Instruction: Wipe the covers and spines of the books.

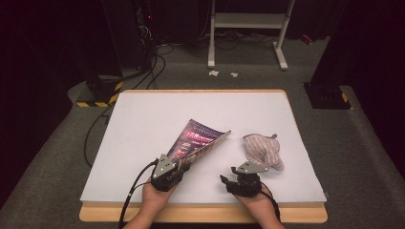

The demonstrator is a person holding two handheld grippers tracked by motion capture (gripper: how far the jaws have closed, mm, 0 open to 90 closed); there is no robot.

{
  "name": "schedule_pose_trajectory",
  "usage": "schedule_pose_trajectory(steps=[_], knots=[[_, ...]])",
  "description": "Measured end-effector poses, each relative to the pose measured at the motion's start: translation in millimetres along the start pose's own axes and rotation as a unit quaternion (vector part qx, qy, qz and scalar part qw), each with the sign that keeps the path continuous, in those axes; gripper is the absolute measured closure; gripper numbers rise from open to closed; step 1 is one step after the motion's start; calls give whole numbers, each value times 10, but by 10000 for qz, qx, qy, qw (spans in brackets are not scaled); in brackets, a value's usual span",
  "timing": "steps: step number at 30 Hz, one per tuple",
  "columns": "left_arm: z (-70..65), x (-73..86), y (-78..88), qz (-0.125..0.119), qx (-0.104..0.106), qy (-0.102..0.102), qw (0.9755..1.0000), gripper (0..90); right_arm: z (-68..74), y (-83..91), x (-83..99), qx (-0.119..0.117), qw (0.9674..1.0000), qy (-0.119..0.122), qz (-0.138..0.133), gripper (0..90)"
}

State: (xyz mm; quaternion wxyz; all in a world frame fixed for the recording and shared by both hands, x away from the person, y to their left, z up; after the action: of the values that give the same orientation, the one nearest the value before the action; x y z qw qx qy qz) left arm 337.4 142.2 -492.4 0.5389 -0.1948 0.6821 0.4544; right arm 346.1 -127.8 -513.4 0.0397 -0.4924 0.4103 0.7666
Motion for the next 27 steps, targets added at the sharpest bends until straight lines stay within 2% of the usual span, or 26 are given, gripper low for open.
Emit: schedule_pose_trajectory(steps=[3,7,9,10,12,13,19,20,23,27], knots=[[3,60,-9,-17,65,129,9999,832,-30,8,-10,-69,10000,4,57,440],[7,107,-22,-30,137,96,9999,831,-59,72,-43,93,9998,146,-73,450],[11,122,-31,-18,175,145,9997,831,-78,116,-70,163,9995,214,-172,453],[14,123,-32,-13,183,138,9997,832,-85,137,-79,250,9989,344,-189,464],[15,121,-32,-29,186,170,9997,831,-103,157,-84,375,9983,414,-181,462],[24,119,-31,-10,207,186,9996,831,-114,158,-85,357,9983,436,-164,458],[62,106,-30,21,277,309,9991,831,-197,129,-107,509,9976,392,266,443],[63,106,-30,23,284,320,9991,831,-222,111,-142,587,9968,388,372,417],[65,105,-33,23,302,347,9989,830,-267,51,-233,626,9956,417,552,401],[65,104,-33,24,309,320,9990,828,-310,24,-394,839,9934,530,581,418]])
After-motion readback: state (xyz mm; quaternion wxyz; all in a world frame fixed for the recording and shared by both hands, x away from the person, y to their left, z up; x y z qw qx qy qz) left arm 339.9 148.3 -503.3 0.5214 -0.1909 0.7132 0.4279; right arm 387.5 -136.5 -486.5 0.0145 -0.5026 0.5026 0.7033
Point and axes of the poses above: each handheld gripper's, and its own axes: y roughly backward along the jaws, x roughly out of its underside, z roughly to its left, the point moved 2 cm from there along -y, roughly forward along the jaws, and after that the axes turned 8 degrees about -x, right-handed, at the moved point
